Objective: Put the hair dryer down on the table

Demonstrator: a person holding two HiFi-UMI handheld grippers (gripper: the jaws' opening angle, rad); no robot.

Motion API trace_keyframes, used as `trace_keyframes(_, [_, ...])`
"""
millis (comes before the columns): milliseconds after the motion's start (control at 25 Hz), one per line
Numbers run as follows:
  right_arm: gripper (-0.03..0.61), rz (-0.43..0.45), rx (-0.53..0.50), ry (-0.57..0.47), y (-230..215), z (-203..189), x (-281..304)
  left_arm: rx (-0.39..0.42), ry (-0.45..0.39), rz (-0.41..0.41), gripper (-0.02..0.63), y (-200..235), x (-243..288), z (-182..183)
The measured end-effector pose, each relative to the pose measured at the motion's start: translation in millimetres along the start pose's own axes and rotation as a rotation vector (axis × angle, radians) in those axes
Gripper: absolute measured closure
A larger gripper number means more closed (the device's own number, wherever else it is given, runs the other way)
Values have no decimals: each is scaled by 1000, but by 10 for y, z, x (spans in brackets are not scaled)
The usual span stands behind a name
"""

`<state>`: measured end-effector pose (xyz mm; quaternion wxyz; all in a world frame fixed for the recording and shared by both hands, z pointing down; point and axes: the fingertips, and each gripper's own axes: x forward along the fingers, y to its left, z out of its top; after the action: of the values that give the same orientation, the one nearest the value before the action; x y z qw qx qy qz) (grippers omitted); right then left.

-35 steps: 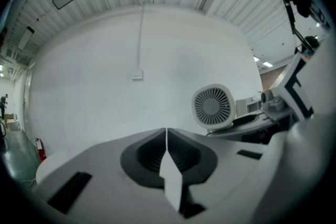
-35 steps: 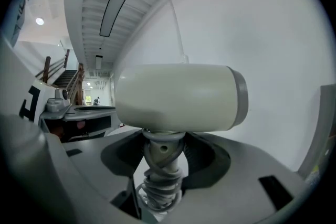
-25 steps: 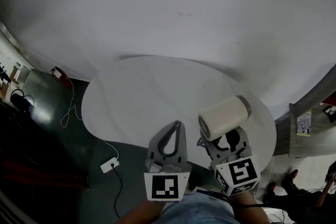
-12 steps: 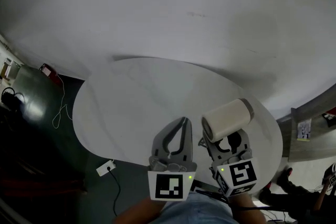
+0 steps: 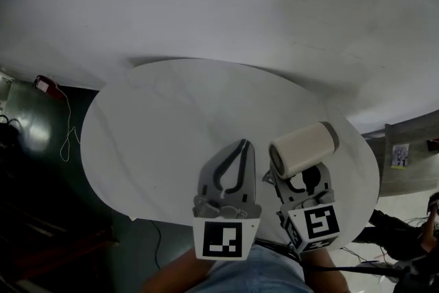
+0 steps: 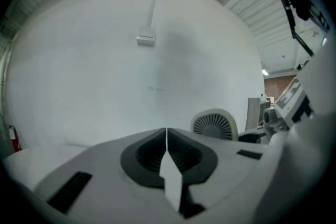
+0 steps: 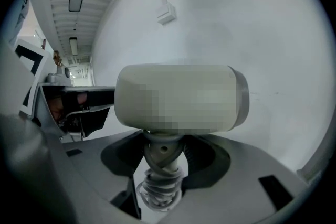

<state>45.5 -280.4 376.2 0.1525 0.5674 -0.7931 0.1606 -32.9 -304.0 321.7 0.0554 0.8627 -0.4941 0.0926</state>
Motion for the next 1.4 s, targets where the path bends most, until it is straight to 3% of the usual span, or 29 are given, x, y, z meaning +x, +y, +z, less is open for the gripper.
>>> trace_keyframes(360, [352, -28, 29, 76, -113, -138, 415, -40, 66, -42, 601, 209, 385, -223])
trace_keyframes(800, [351, 7, 27, 137, -109, -202, 897, -73, 135, -68, 601, 425, 754, -533])
trace_keyframes(1080, [353, 10, 18, 255, -148, -382, 1125, -120, 191, -51, 601, 611, 894, -758])
trace_keyframes(1280, [353, 31, 37, 268, -174, -479, 1320, -170, 219, -40, 601, 681, 987, -918])
trace_keyframes(1400, [351, 49, 52, 359, -163, -587, 1388, -175, 237, -46, 601, 705, 1031, -991])
